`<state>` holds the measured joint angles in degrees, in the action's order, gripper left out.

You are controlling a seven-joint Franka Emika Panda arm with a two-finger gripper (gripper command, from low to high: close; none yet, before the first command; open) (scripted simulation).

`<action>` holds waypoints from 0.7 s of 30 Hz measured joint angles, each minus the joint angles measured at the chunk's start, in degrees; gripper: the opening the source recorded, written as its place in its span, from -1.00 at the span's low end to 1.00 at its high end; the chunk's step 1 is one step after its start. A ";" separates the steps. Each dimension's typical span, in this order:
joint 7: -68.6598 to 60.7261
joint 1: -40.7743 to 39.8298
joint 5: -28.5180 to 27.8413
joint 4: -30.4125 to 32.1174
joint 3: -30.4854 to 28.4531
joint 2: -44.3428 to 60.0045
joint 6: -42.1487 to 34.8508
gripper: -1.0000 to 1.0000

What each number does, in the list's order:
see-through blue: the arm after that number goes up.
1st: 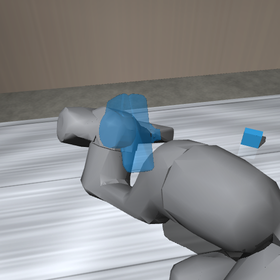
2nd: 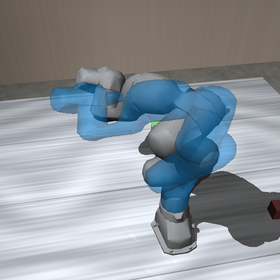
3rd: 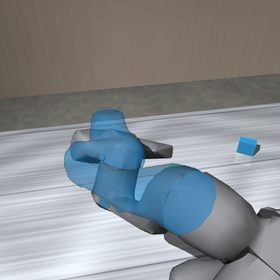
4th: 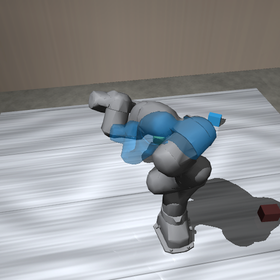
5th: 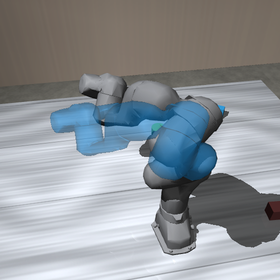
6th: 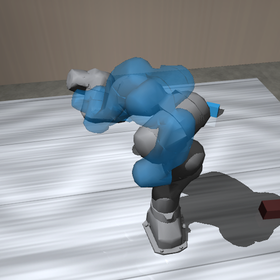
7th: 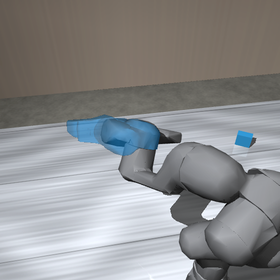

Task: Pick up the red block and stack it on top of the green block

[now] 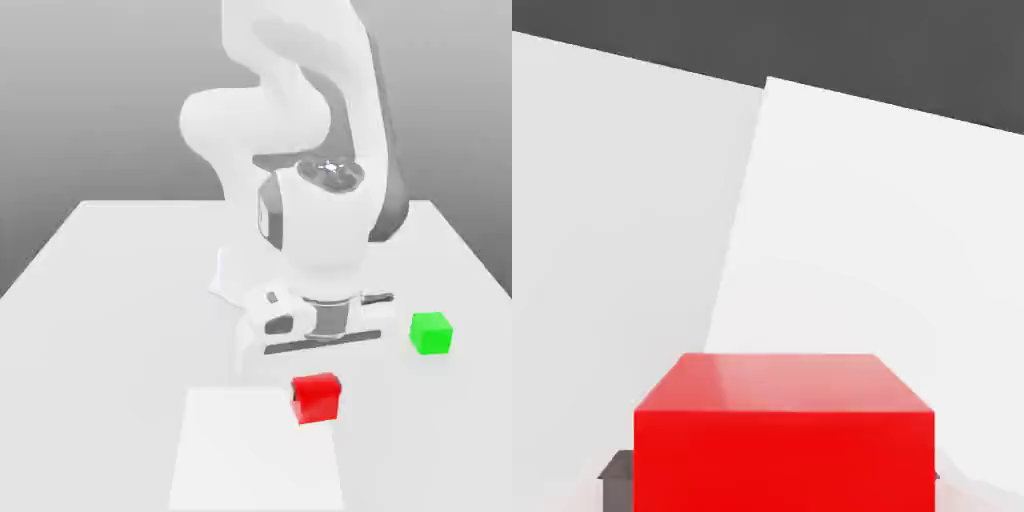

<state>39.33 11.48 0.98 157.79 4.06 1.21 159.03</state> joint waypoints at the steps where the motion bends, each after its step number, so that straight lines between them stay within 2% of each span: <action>1: -2.41 1.21 0.84 0.43 1.20 -0.93 -0.46 -1.00; 13: -31.60 21.51 7.41 5.64 9.31 -10.46 -4.50 -1.00; 18: -42.57 30.00 8.18 7.91 12.90 -14.16 -5.99 -1.00; 21: -43.43 30.64 6.28 8.21 14.22 -11.14 -2.72 -1.00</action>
<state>-4.10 42.12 7.26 166.00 18.29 -9.93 156.31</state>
